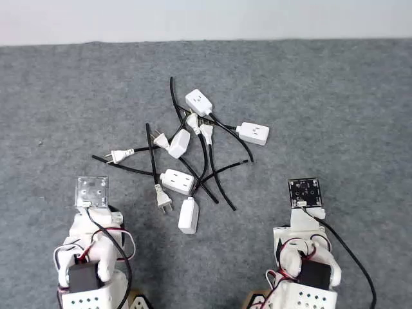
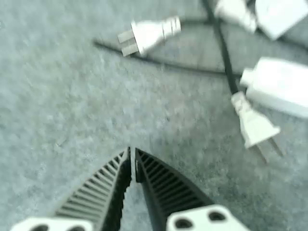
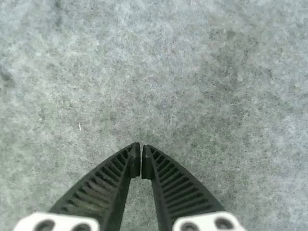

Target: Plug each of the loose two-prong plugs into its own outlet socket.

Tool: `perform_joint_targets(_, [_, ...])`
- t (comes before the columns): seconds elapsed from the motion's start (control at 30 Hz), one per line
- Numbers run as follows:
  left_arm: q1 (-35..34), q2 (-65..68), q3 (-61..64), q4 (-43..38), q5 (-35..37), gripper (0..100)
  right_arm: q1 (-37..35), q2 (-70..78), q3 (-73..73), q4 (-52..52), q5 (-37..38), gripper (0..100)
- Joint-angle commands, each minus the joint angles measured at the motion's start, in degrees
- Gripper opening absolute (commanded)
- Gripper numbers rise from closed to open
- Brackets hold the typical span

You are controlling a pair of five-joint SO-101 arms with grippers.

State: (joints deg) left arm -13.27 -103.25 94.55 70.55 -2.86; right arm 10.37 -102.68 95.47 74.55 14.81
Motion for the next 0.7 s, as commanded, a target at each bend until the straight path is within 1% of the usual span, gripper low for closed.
perform_joint_targets(0.0, [0.1,-1.1,-4.4,-1.4,-0.4,2,-0.1,0.0,1.1,-0.7,0.5,0.9])
perform_joint_targets(0.07, [0.1,-1.1,-4.4,-0.4,-0.4,2,-0.1,0.0,1.1,-0.7,0.5,0.9])
perform_joint_targets(0.17, [0.1,-1.1,-5.2,4.3,-0.5,2,-0.2,0.0,1.1,-0.7,0.4,1.1])
perform_joint_targets(0.23, [0.1,-1.1,-5.2,3.9,-0.6,2,-1.5,0.0,1.1,-0.7,0.1,1.1])
perform_joint_targets(0.3, [0.4,-1.1,-5.1,3.0,-0.6,2,-3.7,0.0,1.1,-0.6,0.3,0.9])
perform_joint_targets(0.37, [0.4,-1.1,-5.2,-0.8,-0.5,2,-5.0,0.0,1.1,-0.2,0.5,0.9])
perform_joint_targets(0.47, [0.5,-1.1,-3.9,-8.8,0.0,2,-4.0,0.0,1.1,-0.1,0.5,1.0])
perform_joint_targets(0.53, [0.5,-1.1,-2.4,-12.0,-0.3,2,-2.8,-0.1,0.9,0.0,0.6,1.2])
perform_joint_targets(0.67, [-0.7,-1.0,-3.3,-10.1,-0.5,2,-1.5,-0.1,-1.4,-2.3,0.7,1.3])
